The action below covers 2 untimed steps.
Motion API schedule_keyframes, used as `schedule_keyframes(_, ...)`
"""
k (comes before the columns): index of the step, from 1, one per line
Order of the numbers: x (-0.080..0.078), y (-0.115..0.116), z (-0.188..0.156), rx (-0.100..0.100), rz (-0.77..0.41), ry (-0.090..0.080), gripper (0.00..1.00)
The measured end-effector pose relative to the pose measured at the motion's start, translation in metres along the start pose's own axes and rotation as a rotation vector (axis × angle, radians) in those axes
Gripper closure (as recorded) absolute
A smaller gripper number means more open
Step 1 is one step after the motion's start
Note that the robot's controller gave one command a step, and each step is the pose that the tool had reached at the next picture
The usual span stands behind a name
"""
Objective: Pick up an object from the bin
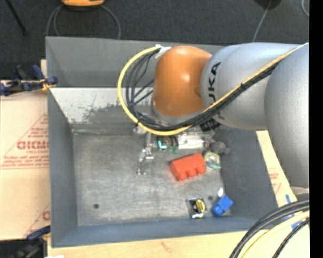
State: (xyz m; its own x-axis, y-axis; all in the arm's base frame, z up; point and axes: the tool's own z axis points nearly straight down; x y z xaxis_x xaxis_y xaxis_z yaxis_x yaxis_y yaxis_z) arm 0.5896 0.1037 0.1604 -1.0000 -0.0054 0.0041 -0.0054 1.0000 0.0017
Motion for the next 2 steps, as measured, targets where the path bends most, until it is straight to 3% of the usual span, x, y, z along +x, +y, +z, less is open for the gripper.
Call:
schedule_keyframes(1, -0.005, -0.127, 0.038, 0.006, -0.176, -0.004, 0.00)
schedule_keyframes(2, -0.026, -0.159, 0.081, -0.005, -0.375, -0.001, 0.00)
